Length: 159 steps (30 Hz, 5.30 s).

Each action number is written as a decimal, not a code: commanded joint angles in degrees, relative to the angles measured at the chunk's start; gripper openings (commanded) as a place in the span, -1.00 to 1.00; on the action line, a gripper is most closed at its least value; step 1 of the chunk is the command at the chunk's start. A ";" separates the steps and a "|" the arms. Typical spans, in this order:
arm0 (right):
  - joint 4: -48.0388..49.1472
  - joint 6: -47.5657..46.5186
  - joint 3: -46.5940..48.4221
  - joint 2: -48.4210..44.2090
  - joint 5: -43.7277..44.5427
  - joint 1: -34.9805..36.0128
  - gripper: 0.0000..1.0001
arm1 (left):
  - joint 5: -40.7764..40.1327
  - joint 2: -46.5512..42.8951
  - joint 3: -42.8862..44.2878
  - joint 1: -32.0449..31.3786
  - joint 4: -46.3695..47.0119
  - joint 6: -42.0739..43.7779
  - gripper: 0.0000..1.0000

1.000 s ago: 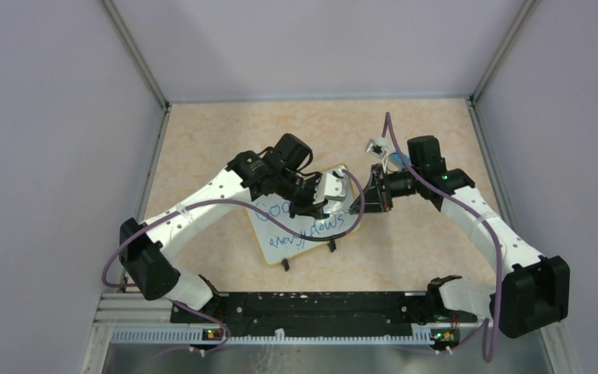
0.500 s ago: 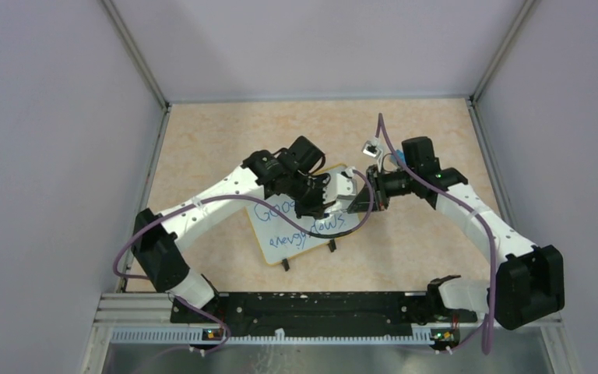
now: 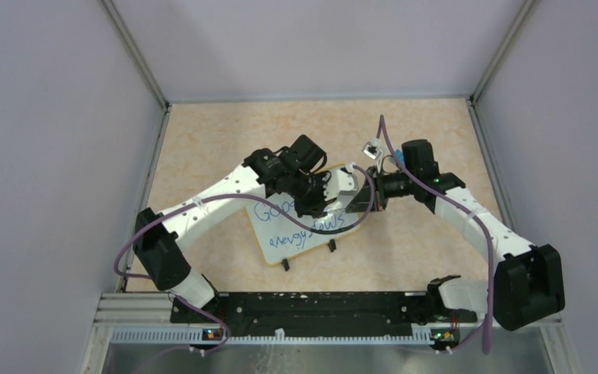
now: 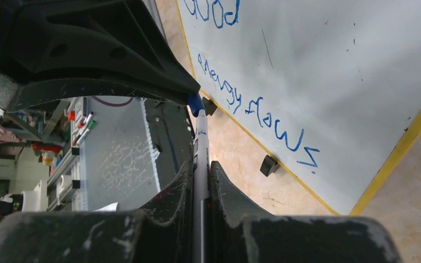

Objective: Write a sentence on the whiteboard
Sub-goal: Insert the whiteboard marker without the cap into the pen cap, then pass from the right arm to the left, then pass from the left arm to the right

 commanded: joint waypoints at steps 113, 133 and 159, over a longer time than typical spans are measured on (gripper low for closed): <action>-6.62 -3.26 11.65 -0.29 -9.17 -3.56 0.05 | 18.01 -9.16 -6.04 4.04 7.13 8.03 -1.00; -17.06 -8.66 13.33 0.25 -4.66 8.08 0.24 | -20.54 -18.54 -9.49 -10.47 7.19 40.74 -1.00; -18.67 -9.90 15.62 3.96 0.98 12.62 -1.00 | -21.71 -19.03 -10.21 -13.48 9.47 40.14 -0.60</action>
